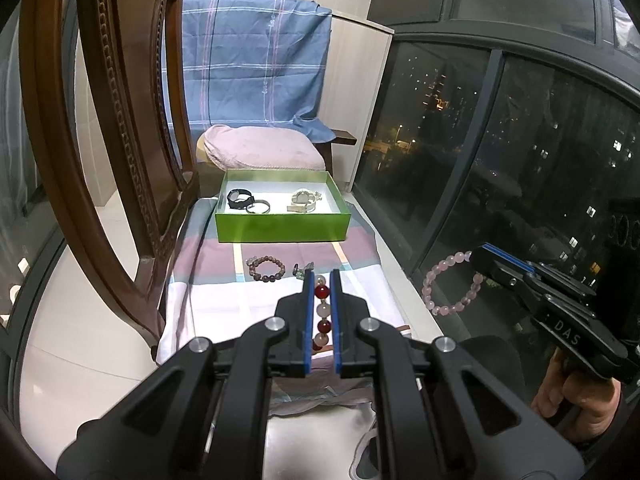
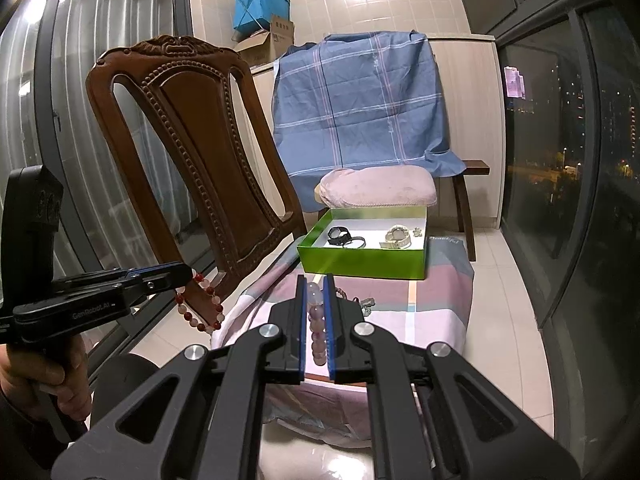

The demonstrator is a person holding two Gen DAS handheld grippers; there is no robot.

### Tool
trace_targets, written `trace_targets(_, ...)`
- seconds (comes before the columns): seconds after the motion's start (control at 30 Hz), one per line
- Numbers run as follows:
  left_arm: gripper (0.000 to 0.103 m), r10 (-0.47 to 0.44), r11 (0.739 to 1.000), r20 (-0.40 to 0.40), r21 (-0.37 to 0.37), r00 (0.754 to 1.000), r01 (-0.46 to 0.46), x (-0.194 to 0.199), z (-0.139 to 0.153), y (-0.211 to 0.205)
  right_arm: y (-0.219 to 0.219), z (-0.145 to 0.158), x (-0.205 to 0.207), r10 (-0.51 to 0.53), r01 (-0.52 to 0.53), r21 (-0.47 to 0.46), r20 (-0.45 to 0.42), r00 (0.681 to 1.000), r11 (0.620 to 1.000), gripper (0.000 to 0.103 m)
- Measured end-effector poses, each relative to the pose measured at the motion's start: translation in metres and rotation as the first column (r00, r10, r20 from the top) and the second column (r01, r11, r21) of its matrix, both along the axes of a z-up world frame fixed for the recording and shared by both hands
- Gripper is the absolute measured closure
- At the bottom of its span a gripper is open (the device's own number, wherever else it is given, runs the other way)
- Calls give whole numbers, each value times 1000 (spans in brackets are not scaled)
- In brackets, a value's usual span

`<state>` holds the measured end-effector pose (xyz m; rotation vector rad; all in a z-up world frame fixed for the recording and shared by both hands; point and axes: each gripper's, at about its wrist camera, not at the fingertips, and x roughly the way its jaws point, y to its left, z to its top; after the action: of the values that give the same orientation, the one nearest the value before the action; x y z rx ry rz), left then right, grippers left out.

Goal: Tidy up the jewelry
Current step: 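Carry the red bracelet with the left tool while the right tool carries the pink one, then open the left tool over the box while the right tool releases the pink bracelet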

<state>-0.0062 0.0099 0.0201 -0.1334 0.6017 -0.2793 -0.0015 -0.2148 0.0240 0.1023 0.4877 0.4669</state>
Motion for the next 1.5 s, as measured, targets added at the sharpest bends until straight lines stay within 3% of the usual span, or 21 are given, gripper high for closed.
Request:
trace_targets(0.27, 96, -2, 1000, -20, -6, 1000, 2, 10, -5, -2, 3, -4, 11, -2, 2, -4, -22, 1000, 1000, 95)
trace_targets(0.47, 96, 0, 1000, -17, -2, 1000, 0, 40, -1, 1, 3, -1, 39, 0, 0, 2, -22, 1000, 1000, 95)
trace_targets(0.67, 95, 8, 1000, 22, 6, 1000, -8, 118, 26, 6, 0, 24, 113, 2, -1, -15, 26, 1000, 1000, 95)
trace_targets(0.8, 95, 42, 999, 1, 11, 999, -42, 203, 29, 11, 1, 27, 190, -4, 4, -11, 0, 1000, 1000, 95)
trace_targets(0.97, 95, 64, 997, -89, 51, 994, -59, 295, -11, 15, 9, -11, 286, -17, 15, -21, -88, 996, 1000, 95)
trace_targets(1.07, 95, 93, 993, -177, 84, 980, -79, 348, -58, 15, 16, -57, 334, -33, 26, -47, -171, 985, 999, 95)
trace_targets(1.3, 94, 109, 985, -336, 164, 936, -56, 410, -137, 10, 25, -136, 383, -65, 35, -102, -315, 947, 994, 93)
trace_targets(1.33, 90, 126, 980, -343, 189, 931, -63, 414, -144, 10, 24, -141, 387, -75, 40, -114, -325, 943, 993, 77)
trace_targets(1.37, 72, 141, 976, -341, 205, 929, -73, 415, -148, 13, 22, -140, 387, -95, 59, -123, -313, 945, 991, 52)
trace_targets(1.43, 48, 179, 970, -307, 212, 935, -116, 407, -131, 19, 12, -128, 383, -133, 102, -123, -277, 952, 987, 44)
trace_targets(1.5, 35, 182, 975, -216, 167, 959, -147, 379, -93, 29, -1, -95, 362, -156, 139, -94, -201, 967, 986, 41)
